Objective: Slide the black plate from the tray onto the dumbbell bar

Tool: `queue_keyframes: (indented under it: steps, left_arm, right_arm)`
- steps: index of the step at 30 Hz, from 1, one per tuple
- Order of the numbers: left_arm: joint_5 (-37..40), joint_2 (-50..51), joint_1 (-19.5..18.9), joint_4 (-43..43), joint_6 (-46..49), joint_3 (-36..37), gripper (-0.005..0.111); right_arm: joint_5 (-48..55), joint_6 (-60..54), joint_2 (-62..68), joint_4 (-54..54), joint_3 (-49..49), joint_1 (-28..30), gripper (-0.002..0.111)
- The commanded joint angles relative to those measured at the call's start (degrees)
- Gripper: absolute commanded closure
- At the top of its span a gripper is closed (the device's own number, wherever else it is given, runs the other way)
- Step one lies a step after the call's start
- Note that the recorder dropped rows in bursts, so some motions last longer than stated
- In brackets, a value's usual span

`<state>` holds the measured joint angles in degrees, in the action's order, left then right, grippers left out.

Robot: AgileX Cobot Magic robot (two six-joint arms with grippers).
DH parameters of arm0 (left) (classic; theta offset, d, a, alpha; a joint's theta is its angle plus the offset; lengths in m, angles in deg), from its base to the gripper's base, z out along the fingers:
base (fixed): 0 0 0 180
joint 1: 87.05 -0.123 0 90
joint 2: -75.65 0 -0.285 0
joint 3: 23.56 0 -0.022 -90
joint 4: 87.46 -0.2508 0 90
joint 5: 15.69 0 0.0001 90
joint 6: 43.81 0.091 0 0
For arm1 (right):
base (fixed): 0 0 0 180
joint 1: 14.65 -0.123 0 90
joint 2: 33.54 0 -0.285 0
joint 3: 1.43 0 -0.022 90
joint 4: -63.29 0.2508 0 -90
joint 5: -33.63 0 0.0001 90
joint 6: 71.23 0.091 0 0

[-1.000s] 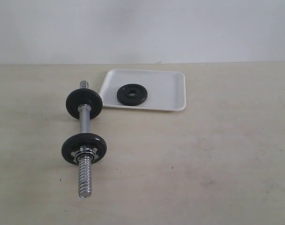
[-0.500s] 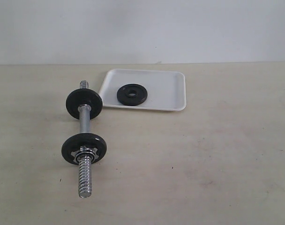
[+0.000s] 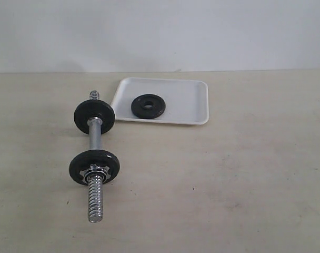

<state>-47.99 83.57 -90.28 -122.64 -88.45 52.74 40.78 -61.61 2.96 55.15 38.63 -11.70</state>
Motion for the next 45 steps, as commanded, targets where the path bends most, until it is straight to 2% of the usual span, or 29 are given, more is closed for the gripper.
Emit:
queue_keyframes:
  steps: [1,2,3,4,7,11,14,19,21,26,28,32,37,40,45]
  left_arm:
    - [7.0,1.9,-0.2,-37.6,-31.0,-9.5,0.102]
    - [7.8,3.5,-0.2,-44.3,-37.2,-11.6,0.102]
    - [8.1,8.5,-0.2,-60.5,-51.1,-17.4,0.102]
    - [6.7,12.8,-0.2,-64.8,-58.8,-21.5,0.102]
    - [-0.9,29.5,-0.2,-64.8,-61.1,-32.1,0.102]
    - [-7.4,50.1,-0.2,-64.8,-64.0,-41.8,0.102]
    - [-9.9,59.9,-0.2,-64.8,-64.0,-46.2,0.102]
    - [-10.0,71.6,-0.2,-64.8,-63.3,-51.2,0.102]
    - [-7.4,74.4,-0.2,-64.8,-61.5,-52.1,0.102]
    - [2.3,78.1,-0.2,-64.8,-54.3,-52.4,0.102]
    - [5.2,79.5,-0.2,-64.8,-54.8,-52.4,0.102]
    - [4.8,83.3,0.0,-64.8,-56.8,-52.3,0.102]
    - [9.4,88.4,0.1,-64.8,-49.6,-50.5,0.102]
    - [18.3,89.9,0.1,-64.8,-44.4,-48.4,0.102]
    - [40.0,88.8,0.1,-64.8,-36.4,-45.7,0.102]
  right_arm:
    - [5.5,-2.7,6.9,-0.1,-2.0,-0.2,0.109]
    - [5.6,-2.7,7.8,-0.1,-2.0,-0.2,0.109]
    - [5.6,-2.8,9.5,-0.1,-2.0,-0.2,0.109]
    - [5.6,-4.0,10.7,-0.1,-2.0,-0.2,0.109]
    - [8.4,-8.8,14.0,1.6,-2.0,-0.2,0.109]
    - [11.4,-13.2,17.8,5.0,-2.0,-0.2,0.109]
    - [12.9,-24.3,19.1,16.9,-2.1,-0.2,0.109]
    - [27.8,-53.4,22.9,44.9,-6.5,-0.2,0.109]
    - [32.3,-62.7,24.4,53.8,-8.1,-0.2,0.109]
    - [33.8,-70.6,25.8,71.1,-8.9,-0.2,0.109]
    - [35.2,-73.8,25.8,72.5,-8.9,-0.2,0.109]
    - [38.0,-74.7,25.8,72.7,-8.9,-0.2,0.109]
    - [39.9,-74.7,25.8,72.6,-8.9,-0.2,0.109]
    - [41.3,-74.7,25.8,72.3,-8.9,-0.2,0.109]
    - [41.5,-74.7,25.8,72.0,-8.9,-0.2,0.109]
